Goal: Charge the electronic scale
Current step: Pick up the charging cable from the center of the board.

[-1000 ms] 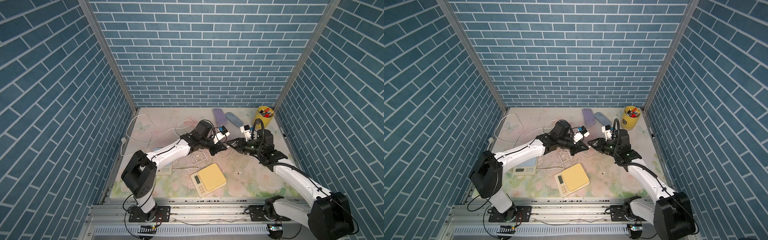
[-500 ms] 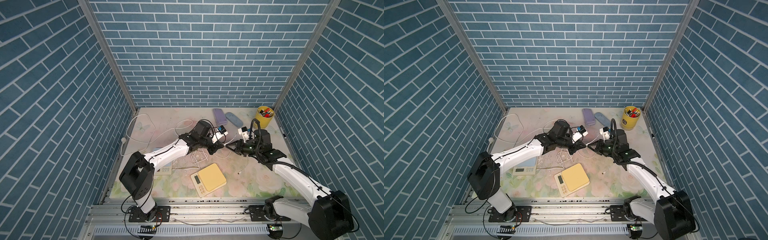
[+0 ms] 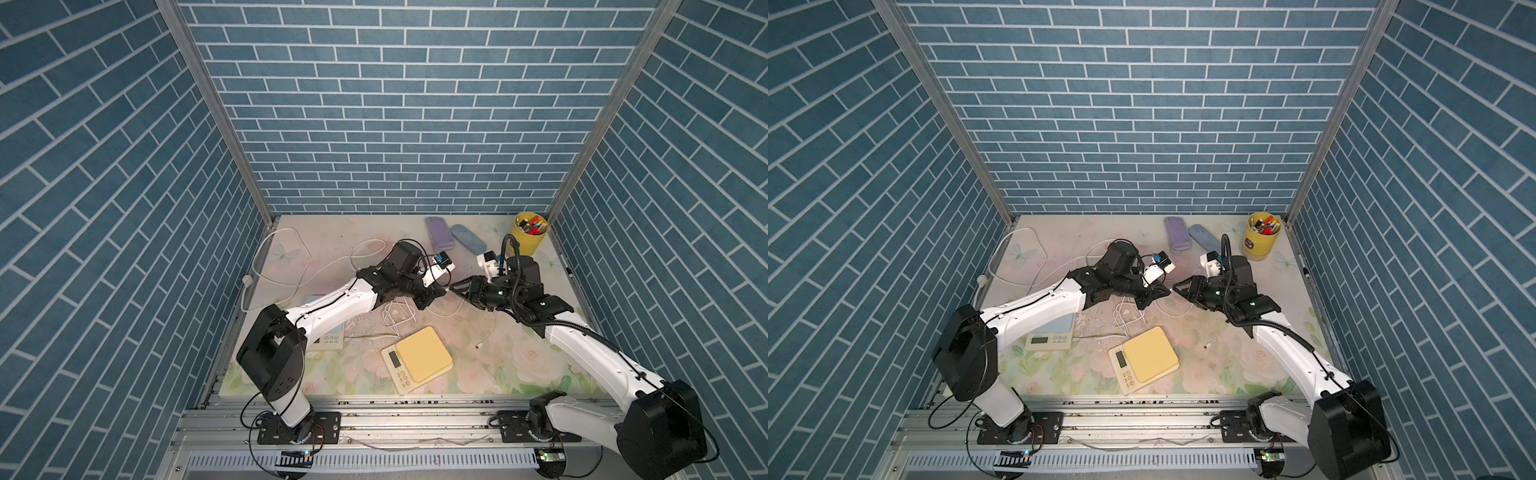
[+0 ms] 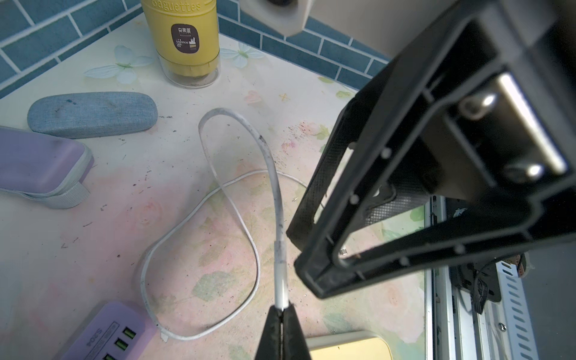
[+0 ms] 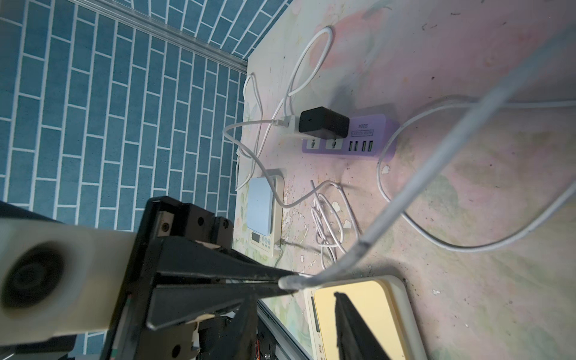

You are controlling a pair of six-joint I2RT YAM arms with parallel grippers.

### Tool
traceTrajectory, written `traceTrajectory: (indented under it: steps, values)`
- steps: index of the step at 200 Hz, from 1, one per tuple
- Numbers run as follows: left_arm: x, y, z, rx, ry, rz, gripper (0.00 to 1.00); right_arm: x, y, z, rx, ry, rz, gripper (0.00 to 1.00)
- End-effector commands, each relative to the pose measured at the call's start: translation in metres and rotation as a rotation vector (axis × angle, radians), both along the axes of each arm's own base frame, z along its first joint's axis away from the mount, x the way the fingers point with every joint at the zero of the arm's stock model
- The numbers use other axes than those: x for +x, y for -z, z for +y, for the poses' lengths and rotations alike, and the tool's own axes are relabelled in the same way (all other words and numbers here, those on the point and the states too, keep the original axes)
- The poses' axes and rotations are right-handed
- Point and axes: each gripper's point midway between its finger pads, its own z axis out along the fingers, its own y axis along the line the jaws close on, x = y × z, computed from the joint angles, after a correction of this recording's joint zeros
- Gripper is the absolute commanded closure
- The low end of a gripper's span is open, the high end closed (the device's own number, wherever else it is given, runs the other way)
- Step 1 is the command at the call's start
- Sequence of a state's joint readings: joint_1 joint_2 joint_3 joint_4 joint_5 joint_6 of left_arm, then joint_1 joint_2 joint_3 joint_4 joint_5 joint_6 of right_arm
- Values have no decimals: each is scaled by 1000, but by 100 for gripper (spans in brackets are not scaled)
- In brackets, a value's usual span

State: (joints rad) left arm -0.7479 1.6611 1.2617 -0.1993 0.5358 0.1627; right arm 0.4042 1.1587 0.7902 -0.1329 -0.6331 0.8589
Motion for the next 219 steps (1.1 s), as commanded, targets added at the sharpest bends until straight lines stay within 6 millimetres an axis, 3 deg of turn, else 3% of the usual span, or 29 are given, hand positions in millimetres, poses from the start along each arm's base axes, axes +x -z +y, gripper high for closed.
traceTrajectory:
  steps: [1, 71, 160, 182, 205, 219]
  values:
    - [-1, -7, 5, -7, 3, -16, 100, 4, 4, -3, -15, 37, 19, 58]
    - [-4, -4, 3, -14, 13, 1, 100, 18, -11, 10, 56, 35, -1, 65]
    - [-6, 1, 4, 1, 15, 9, 100, 21, -9, 15, 56, 17, 2, 98]
    - [-4, 2, 5, 10, 3, 3, 100, 21, -8, 16, 48, 11, -8, 100]
    - [0, 0, 12, 26, -32, -19, 66, 24, -7, 13, 9, 34, -47, 100]
    - [1, -5, 18, 28, -57, -36, 56, 29, -3, 7, -64, 78, -85, 100]
